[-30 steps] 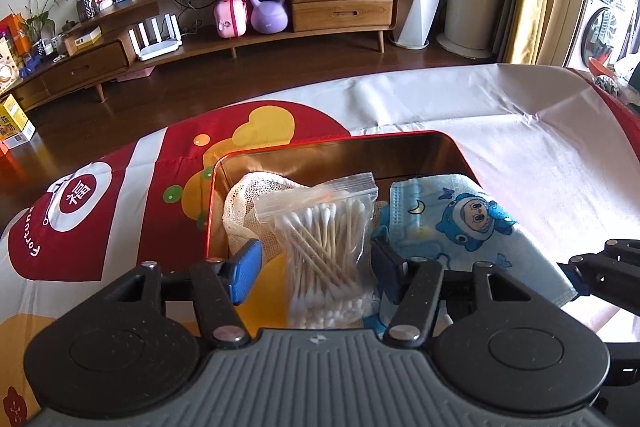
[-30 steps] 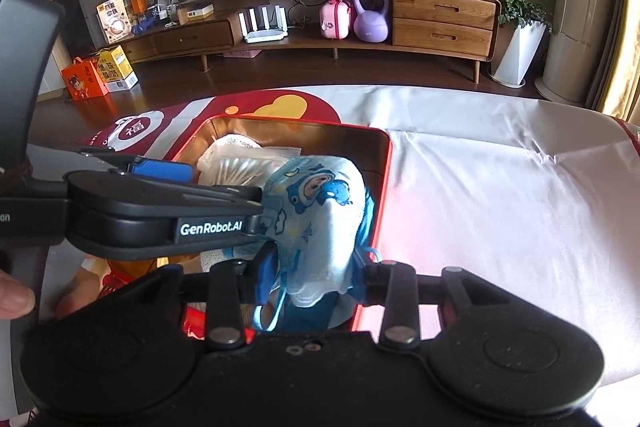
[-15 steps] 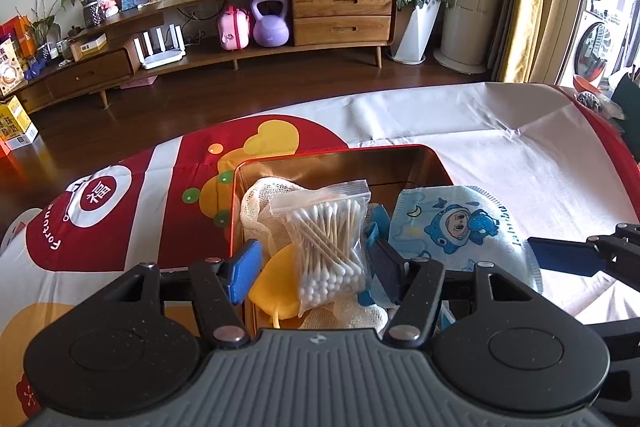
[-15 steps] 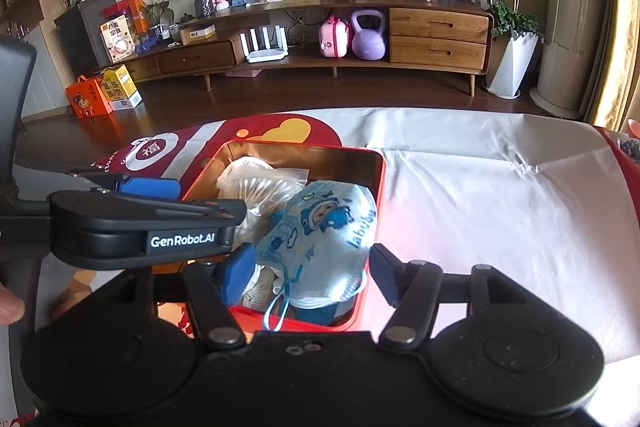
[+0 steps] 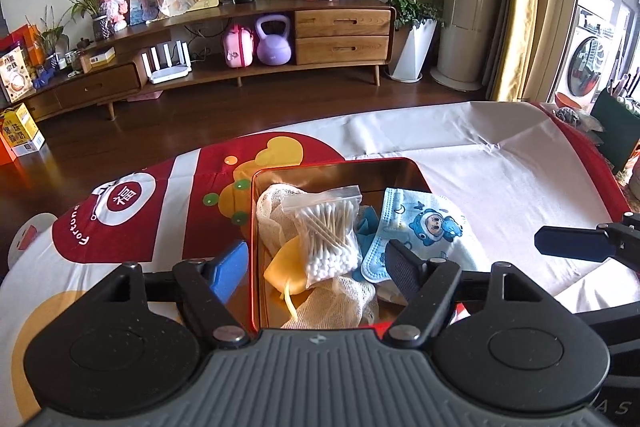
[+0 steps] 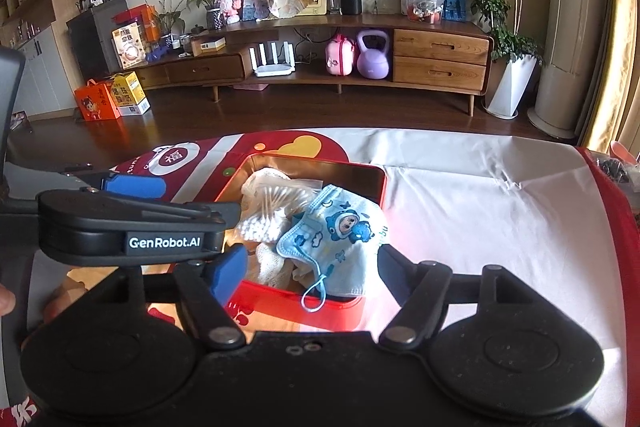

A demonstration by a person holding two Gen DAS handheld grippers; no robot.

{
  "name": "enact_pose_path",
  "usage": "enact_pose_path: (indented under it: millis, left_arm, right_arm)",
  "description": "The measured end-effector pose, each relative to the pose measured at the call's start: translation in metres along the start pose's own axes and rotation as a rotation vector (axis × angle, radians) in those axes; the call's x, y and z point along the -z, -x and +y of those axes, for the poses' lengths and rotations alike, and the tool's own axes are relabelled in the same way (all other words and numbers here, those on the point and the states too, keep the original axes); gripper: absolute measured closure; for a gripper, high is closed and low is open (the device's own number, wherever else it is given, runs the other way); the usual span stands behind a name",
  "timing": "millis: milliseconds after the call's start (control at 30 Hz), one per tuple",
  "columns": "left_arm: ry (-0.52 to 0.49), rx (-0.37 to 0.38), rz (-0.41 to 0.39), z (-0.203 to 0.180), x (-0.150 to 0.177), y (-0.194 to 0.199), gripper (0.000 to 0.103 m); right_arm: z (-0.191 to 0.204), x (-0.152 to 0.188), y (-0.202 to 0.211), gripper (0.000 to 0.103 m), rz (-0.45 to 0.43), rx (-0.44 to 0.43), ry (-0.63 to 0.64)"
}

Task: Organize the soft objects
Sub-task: 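Withdraw both tools from the tin toward the tea bag and card packet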

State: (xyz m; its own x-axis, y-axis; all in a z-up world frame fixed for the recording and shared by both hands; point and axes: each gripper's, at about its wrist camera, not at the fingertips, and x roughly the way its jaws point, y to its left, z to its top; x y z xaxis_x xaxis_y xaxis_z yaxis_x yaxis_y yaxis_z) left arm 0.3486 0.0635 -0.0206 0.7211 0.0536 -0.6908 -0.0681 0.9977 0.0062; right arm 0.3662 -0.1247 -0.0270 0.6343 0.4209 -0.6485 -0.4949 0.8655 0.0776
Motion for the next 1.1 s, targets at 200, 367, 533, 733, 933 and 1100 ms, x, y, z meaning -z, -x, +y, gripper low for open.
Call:
enact_pose_path:
  millis: [200,367,533,733,933,1100]
  left_arm:
    - [0.001,0.002,-0.017,0.003,0.007,0.026,0.028]
    - [0.006,0.004,-0.031,0.006,0.014,0.047,0.028]
    - [0.001,0.011,-0.037,0.008,0.027,0.07,0.028]
    - [0.007,0.031,-0.046,0.01,0.045,0.094,0.028]
    - [0.015,0.044,-0.051,0.009,0.067,0.115,0.02]
    - [0.017,0.058,-0.054,0.005,0.085,0.129,0.02]
  right_arm:
    - [0.006,0.006,0.021,0.027,-0.011,-0.01,0.009]
    - [0.008,0.012,0.039,0.019,-0.029,-0.012,0.005]
    - [0.007,0.021,0.058,0.015,-0.05,-0.012,-0.005]
    - [0.012,0.032,0.08,0.008,-0.075,-0.024,-0.014]
    - [0.017,0.045,0.103,0.003,-0.108,-0.036,-0.017]
    - [0.02,0.059,0.117,0.001,-0.121,-0.044,-0.017]
